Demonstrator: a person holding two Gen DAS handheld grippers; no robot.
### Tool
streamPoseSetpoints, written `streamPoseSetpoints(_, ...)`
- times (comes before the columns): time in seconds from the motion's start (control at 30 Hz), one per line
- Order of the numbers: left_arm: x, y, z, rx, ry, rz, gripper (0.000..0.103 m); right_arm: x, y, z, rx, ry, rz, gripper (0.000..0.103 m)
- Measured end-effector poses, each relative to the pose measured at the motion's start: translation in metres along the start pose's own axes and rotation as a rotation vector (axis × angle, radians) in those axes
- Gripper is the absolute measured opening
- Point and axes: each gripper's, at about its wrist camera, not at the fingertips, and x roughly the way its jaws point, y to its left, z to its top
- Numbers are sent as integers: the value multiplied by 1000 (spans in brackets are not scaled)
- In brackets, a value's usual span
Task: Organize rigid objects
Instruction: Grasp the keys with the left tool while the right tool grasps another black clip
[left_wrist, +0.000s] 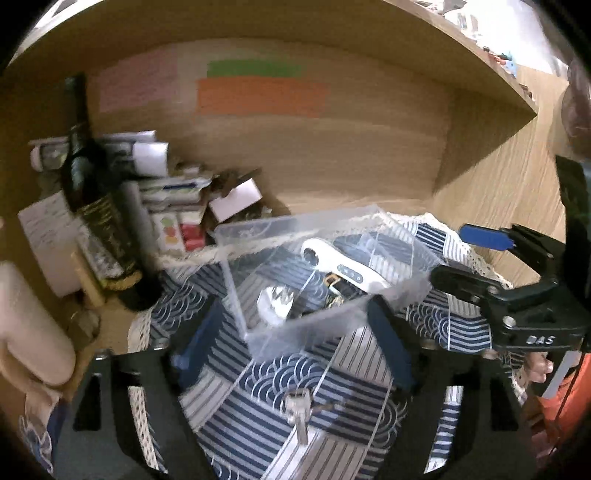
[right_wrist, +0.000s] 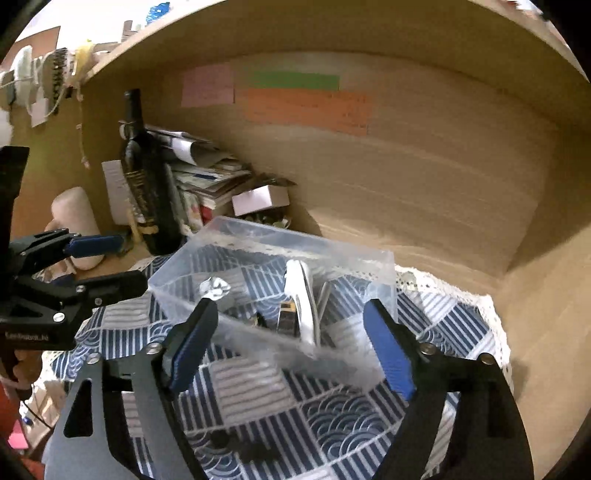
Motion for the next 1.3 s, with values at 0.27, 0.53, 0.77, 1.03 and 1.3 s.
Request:
streamPoseSetpoints(0.27, 0, 3, -37, 10, 89, 25, 86, 9, 4, -42, 78, 99, 25, 82)
streamPoseSetpoints(0.53, 32, 0, -71, 13, 240, -7, 86, 30, 10, -81, 96, 221, 67, 82)
streamPoseSetpoints(0.77, 62, -4, -88, 30, 343, -44, 66, 44, 13, -96, 87, 306, 127, 63)
streamPoseSetpoints(1.03, 65, -4, -88, 48, 323, -56, 24, 38, 10, -95, 90, 285, 143, 51)
streamPoseSetpoints(1.3, 48, 1, -81, 26, 266, -38, 24, 26, -2, -83, 122, 223, 121, 50)
